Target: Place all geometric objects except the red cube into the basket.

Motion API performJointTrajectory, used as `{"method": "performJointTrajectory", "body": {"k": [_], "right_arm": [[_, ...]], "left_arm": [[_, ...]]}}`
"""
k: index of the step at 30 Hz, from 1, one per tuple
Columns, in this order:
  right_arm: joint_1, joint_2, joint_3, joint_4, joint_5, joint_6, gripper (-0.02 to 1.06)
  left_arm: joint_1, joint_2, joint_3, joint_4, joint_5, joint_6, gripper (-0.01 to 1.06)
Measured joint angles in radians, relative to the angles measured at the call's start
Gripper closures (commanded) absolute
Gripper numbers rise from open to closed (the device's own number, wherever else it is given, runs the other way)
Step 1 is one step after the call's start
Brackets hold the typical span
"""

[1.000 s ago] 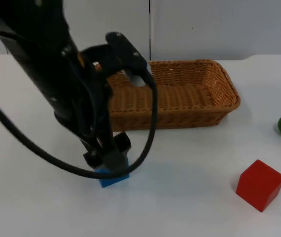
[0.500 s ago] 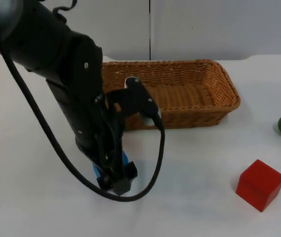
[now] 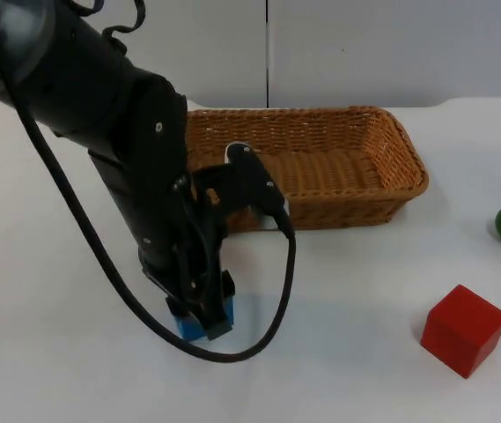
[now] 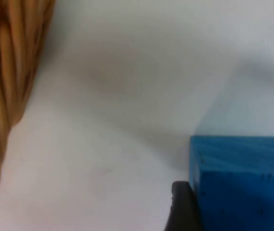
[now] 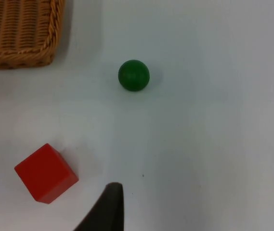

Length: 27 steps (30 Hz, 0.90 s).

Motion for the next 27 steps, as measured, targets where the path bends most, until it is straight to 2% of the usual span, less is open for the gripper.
{"method": "performJointTrajectory", "body": {"k": [4, 5, 10, 15, 21, 27], "right_arm": [[0.000, 0.000, 0.000, 0.000, 0.000, 0.000, -0.01], [0.000, 0.000, 0.000, 0.000, 0.000, 0.000, -0.01], [0.000, 0.000, 0.000, 0.000, 0.000, 0.000, -0.01], [0.000, 0.000, 0.000, 0.000, 0.000, 0.000, -0.01], [0.000, 0.000, 0.000, 0.000, 0.000, 0.000, -0.01], [0.000, 0.000, 0.000, 0.000, 0.000, 0.000, -0.01]], "left_arm": [[0.000, -0.077, 0.000, -0.002, 0.091, -0.029, 1.05], [0.000, -0.077, 0.000, -0.002, 0.091, -0.029, 1.05], [0.000, -0.293, 0.000, -0.083, 0.160, -0.057, 1.05], [0.000, -0.412, 0.000, -0.188, 0.143, -0.071, 1.05], [0.000, -0.437, -0.002, -0.300, 0.057, -0.075, 1.05], [0.000, -0.325, -0.141, -0.308, 0.050, -0.076, 1.05]]}}
